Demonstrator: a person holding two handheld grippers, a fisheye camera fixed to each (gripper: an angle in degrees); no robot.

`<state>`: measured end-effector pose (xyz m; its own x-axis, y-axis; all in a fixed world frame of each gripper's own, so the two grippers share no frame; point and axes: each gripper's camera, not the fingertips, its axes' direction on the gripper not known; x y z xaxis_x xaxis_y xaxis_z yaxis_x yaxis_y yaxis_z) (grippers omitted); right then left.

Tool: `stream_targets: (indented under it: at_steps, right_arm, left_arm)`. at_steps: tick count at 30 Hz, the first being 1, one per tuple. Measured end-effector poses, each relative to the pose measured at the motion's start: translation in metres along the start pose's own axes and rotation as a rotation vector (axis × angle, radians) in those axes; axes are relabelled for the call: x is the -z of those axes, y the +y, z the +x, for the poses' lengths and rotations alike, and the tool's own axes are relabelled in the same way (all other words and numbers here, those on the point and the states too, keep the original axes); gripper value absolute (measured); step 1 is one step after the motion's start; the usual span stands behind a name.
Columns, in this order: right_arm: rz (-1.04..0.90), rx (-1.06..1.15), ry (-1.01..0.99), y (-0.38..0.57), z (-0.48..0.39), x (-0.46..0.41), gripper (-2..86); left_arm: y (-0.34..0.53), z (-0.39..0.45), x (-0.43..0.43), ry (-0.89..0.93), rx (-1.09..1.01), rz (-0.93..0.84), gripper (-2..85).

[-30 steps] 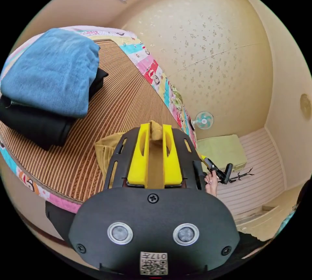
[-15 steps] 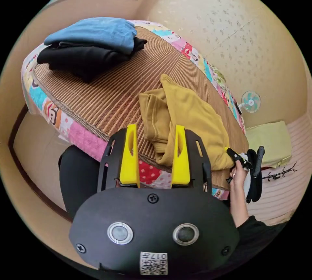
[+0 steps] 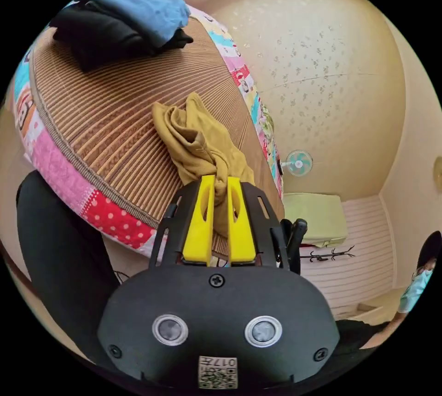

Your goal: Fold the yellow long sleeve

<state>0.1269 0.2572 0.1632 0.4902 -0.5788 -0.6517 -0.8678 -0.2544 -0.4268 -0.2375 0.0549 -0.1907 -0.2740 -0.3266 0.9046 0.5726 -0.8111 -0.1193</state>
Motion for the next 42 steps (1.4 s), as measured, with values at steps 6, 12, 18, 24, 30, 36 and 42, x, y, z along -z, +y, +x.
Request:
stream_targets:
  at_steps: [6, 12, 18, 24, 30, 36, 42]
  right_arm:
    - [0.162, -0.256, -0.103, 0.07, 0.086, 0.036, 0.5]
    - [0.115, -0.441, -0.23, 0.142, 0.181, 0.032, 1.3]
    - [0.128, -0.566, -0.326, 0.209, 0.236, 0.026, 5.5]
    - [0.258, -0.716, -0.853, 0.246, 0.273, -0.011, 15.5]
    - [0.381, -0.92, -1.222, 0.272, 0.283, -0.062, 24.0]
    - [0.35, -0.741, -1.528, 0.227, 0.274, -0.097, 21.3]
    - [0.598, -0.178, -1.532, 0.145, 0.252, 0.009, 19.0]
  left_arm:
    - [0.006, 0.156, -0.105, 0.059, -0.546, -0.171, 4.2]
    - [0.098, 0.192, -0.23, 0.148, -0.723, -0.511, 4.9]
    - [0.101, 0.138, -0.177, -0.079, -0.625, -0.314, 12.1]
    - [0.067, -0.006, -0.197, -0.057, -0.071, -0.452, 15.5]
    - [0.117, -0.028, -0.237, 0.333, 0.016, -0.779, 6.6]
    - [0.19, 0.052, -0.17, 0.255, -0.418, -0.745, 6.4]
    - [0.202, 0.092, -0.123, 0.327, -0.713, -0.629, 12.2]
